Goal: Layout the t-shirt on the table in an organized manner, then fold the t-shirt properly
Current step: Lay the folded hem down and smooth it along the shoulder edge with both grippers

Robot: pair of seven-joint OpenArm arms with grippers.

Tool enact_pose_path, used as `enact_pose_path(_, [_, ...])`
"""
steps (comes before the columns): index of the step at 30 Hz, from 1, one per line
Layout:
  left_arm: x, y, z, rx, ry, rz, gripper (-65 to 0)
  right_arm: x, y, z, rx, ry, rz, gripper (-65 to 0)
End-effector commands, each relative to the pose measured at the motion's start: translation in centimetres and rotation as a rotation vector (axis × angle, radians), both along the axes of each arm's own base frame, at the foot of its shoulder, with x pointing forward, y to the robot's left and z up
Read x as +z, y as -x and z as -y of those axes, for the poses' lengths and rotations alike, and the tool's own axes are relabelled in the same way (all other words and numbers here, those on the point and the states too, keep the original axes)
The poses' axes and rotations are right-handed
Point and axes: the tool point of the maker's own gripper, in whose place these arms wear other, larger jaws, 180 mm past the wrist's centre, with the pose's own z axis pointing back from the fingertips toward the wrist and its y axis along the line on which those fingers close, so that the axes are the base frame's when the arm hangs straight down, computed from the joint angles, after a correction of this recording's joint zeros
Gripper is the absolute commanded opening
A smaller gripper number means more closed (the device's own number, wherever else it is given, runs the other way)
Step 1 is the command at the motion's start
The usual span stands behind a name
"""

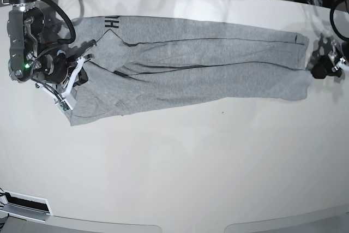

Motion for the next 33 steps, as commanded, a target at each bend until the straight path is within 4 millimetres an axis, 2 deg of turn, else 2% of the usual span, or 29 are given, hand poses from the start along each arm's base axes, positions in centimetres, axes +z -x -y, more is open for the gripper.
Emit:
enact_pose_path(1, [0.6,-0.3,-0.8,-0.02,-0.036,0.003,-30.2,1.3,-1.3,0.4,-0.004,-0.004,0.051,-65.0])
enact_pose_path(6, [-1.0,0.2,2.0,-0.108,-0.02,-0.046,-30.2,1.3,-1.3,0.4,-0.004,-0.004,0.052,-65.0])
enact_pose_path(9, [-0.9,0.0,3.6,-0.163,-0.004,-0.049,-30.2,1.3,-1.3,0.4,-0.004,-0.004,0.052,-65.0])
enact_pose_path(14, [0.3,-1.2,4.6,-0.215,-0.004,-0.011,-30.2,1.3,-1.3,0.4,-0.004,-0.004,0.052,-65.0])
enact_pose_path(23, [-0.8,0.9,5.2,-0.25,0.011,-0.077,-30.2,1.3,-1.4,0.3,-0.004,-0.006,0.055,-65.0])
enact_pose_path(28, [-1.9,1.8,7.2,-0.264,0.058,-0.1,-30.3,1.6,-1.5,-0.1,-0.011,-0.039,0.06,-65.0])
enact_pose_path(33, [-1.5,1.2,9.4,-0.252,0.154,-0.068,-30.5,1.8,-1.6,-0.4,-0.014,-0.06,0.063,-65.0])
